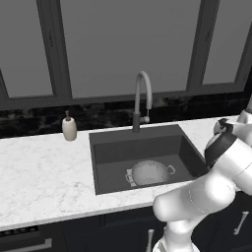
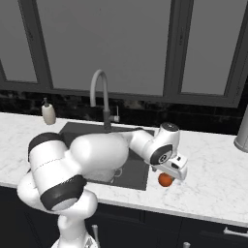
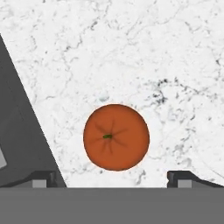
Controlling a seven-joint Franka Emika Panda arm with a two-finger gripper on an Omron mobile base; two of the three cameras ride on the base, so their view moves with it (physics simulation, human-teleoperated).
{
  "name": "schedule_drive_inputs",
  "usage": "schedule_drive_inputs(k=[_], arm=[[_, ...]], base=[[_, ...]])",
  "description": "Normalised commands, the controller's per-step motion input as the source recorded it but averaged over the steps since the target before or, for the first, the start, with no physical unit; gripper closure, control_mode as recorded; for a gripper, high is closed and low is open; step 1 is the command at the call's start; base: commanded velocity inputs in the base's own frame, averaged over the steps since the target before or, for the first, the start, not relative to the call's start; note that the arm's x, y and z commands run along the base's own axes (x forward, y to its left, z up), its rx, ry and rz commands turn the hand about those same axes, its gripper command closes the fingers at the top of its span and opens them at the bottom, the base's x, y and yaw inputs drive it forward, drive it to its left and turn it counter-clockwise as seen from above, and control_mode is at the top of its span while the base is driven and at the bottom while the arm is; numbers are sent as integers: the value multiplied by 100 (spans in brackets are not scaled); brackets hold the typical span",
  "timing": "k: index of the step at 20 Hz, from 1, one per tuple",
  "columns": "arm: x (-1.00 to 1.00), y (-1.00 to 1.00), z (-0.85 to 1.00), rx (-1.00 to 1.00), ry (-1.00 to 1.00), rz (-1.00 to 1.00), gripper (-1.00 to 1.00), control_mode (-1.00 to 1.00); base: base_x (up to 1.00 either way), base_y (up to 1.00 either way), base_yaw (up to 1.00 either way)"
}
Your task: Put the colander in the sink, put the orange in the colander, and turn on the sink faucet and pour water over the colander.
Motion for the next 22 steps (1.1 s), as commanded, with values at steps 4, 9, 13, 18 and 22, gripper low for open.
schedule_drive_inputs(k=[4,9,13,18,22], arm=[[40,0,-40,1,4,0,-100,-100],[21,-9,-38,0,2,0,-100,-100],[2,-22,-31,0,0,0,-100,-100],[0,-16,-28,0,0,0,-100,-100],[0,-5,-28,0,0,0,-100,-100]], base=[[0,0,0],[0,0,0],[0,0,0],[0,0,0],[0,0,0]])
